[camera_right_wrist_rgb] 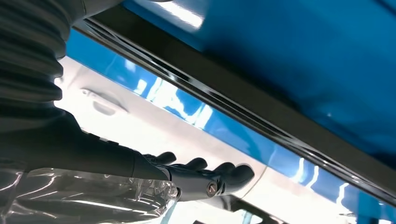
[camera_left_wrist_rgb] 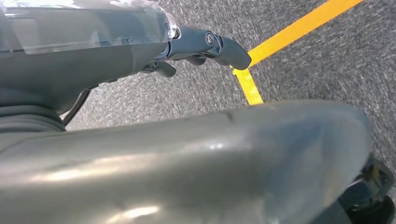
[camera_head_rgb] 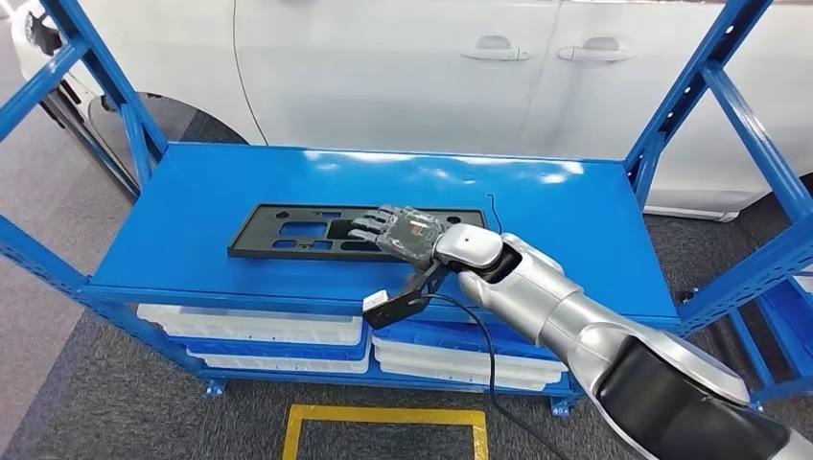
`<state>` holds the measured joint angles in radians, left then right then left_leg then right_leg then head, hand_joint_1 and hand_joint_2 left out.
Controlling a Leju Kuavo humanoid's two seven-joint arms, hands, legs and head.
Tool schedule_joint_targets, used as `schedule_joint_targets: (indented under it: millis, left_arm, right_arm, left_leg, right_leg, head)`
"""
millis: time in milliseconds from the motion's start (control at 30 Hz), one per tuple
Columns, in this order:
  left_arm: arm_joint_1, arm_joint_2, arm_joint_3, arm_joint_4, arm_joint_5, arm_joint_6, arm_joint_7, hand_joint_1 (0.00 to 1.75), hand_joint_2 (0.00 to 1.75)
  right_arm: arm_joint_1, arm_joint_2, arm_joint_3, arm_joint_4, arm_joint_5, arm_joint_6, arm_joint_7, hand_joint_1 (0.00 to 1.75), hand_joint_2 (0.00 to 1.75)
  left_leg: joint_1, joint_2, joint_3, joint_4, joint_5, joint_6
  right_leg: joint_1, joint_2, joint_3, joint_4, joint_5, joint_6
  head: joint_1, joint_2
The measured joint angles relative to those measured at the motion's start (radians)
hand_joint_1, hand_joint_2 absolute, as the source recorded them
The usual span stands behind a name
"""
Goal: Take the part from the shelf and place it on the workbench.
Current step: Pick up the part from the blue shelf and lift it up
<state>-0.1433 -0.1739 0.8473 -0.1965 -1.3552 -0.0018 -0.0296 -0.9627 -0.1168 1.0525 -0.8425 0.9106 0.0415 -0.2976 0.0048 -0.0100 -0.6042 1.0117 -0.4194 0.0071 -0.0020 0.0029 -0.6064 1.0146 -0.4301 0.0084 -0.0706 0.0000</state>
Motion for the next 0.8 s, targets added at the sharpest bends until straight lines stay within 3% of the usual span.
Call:
schedule_joint_targets:
  millis: [100,133,200,267,300,333,400,467,600,667,700,733,767,800]
  left_arm:
    - [-0.001,0.000,0.000,0.000,0.000,0.002,0.000,0.00,0.00]
    - [-0.001,0.000,0.000,0.000,0.000,0.002,0.000,0.00,0.00]
    - [-0.001,0.000,0.000,0.000,0.000,0.002,0.000,0.00,0.00]
    - [0.001,0.000,0.000,0.000,0.001,0.003,0.000,0.00,0.00]
    - [0.002,0.000,0.000,0.000,0.002,0.004,0.000,0.00,0.00]
    - [0.003,0.000,0.000,0.000,0.003,0.005,0.000,0.00,0.00]
    - [0.001,-0.001,0.000,0.000,0.003,0.005,-0.001,0.00,0.00]
    - [-0.002,-0.002,0.000,0.000,0.003,0.005,-0.001,0.00,0.00]
    - [-0.003,-0.004,0.000,0.000,-0.001,0.006,0.001,0.00,0.00]
    - [-0.006,-0.007,0.000,0.000,-0.003,0.006,0.002,0.00,0.00]
    - [-0.007,-0.007,0.000,0.000,-0.004,0.006,0.002,0.00,0.00]
    - [-0.007,-0.008,0.000,0.000,-0.004,0.006,0.004,0.00,0.00]
    - [-0.007,-0.008,0.000,0.000,-0.004,0.006,0.005,0.00,0.00]
    - [-0.007,-0.008,0.000,0.000,-0.005,0.006,0.006,0.00,0.00]
  right_arm:
    - [0.011,0.014,0.000,0.023,0.033,-0.069,0.043,0.00,1.75]
    - [0.017,0.022,-0.001,0.031,0.043,-0.091,0.055,0.00,1.75]
    - [0.032,0.037,-0.001,0.050,0.064,-0.132,0.081,0.00,1.75]
    - [0.059,0.053,-0.004,0.077,0.101,-0.191,0.128,0.00,1.75]
    - [0.075,0.063,-0.008,0.093,0.125,-0.229,0.160,0.00,1.75]
    - [0.090,0.074,-0.015,0.109,0.149,-0.270,0.193,0.00,1.75]
    - [0.116,0.099,-0.032,0.141,0.190,-0.340,0.249,0.00,1.75]
    - [0.132,0.118,-0.046,0.169,0.216,-0.379,0.280,0.00,1.75]
    - [0.144,0.143,-0.071,0.219,0.269,-0.415,0.310,0.00,1.75]
    - [0.147,0.152,-0.087,0.241,0.293,-0.425,0.317,0.00,1.75]
    - [0.149,0.154,-0.092,0.250,0.300,-0.430,0.317,0.08,1.75]
    - [0.152,0.156,-0.098,0.259,0.307,-0.434,0.317,0.38,1.75]
    - [0.154,0.158,-0.104,0.267,0.313,-0.436,0.317,0.69,1.75]
    - [0.155,0.160,-0.110,0.275,0.321,-0.437,0.316,1.00,1.75]
  left_leg:
    - [0.000,0.002,-0.007,0.020,-0.018,-0.016]
    - [0.001,0.002,-0.023,0.058,-0.043,-0.020]
    - [0.004,0.003,-0.082,0.186,-0.109,-0.027]
    - [0.005,0.003,-0.127,0.283,-0.138,-0.031]
    - [0.006,0.004,-0.125,0.278,-0.124,-0.031]
    - [0.006,0.004,-0.102,0.232,-0.094,-0.029]
    - [0.004,0.004,-0.028,0.086,-0.033,-0.022]
    - [0.001,0.003,0.012,0.006,-0.012,-0.012]
    - [0.003,0.003,0.016,-0.005,-0.008,0.009]
    - [0.006,0.004,0.018,-0.011,-0.004,0.018]
    - [0.006,0.004,0.016,-0.011,-0.004,0.019]
    - [0.006,0.005,0.015,-0.010,-0.003,0.020]
    - [0.005,0.005,0.015,-0.010,-0.003,0.020]
    - [0.005,0.004,0.015,-0.009,-0.003,0.020]
  right_leg:
    - [-0.006,0.001,0.003,-0.009,0.007,-0.017]
    - [-0.009,0.000,0.005,-0.013,0.009,-0.022]
    - [-0.008,-0.001,0.005,-0.014,0.009,-0.028]
    - [-0.005,-0.002,0.005,-0.014,0.008,-0.030]
    - [-0.004,-0.003,0.005,-0.013,0.007,-0.030]
    - [-0.004,-0.002,0.006,-0.012,0.006,-0.029]
    - [-0.002,0.000,0.006,-0.008,0.003,-0.025]
    - [0.000,0.002,0.004,-0.004,0.002,-0.017]
    - [-0.001,0.002,0.000,0.008,-0.009,0.004]
    - [-0.004,0.002,-0.035,0.087,-0.059,0.013]
    - [-0.004,0.002,-0.067,0.156,-0.093,0.017]
    - [-0.006,0.002,-0.100,0.225,-0.121,0.021]
    - [-0.006,0.002,-0.123,0.272,-0.133,0.023]
    - [-0.007,0.002,-0.126,0.280,-0.123,0.023]
  head:
    - [0.000,0.000]
    - [0.000,0.000]
    - [0.000,0.000]
    - [0.000,0.000]
    - [0.000,0.000]
    - [0.000,0.000]
    - [0.000,0.000]
    - [0.000,0.000]
    - [0.000,0.000]
    - [0.000,0.000]
    - [0.000,0.000]
    - [0.000,0.000]
    - [0.000,0.000]
    - [0.000,0.000]
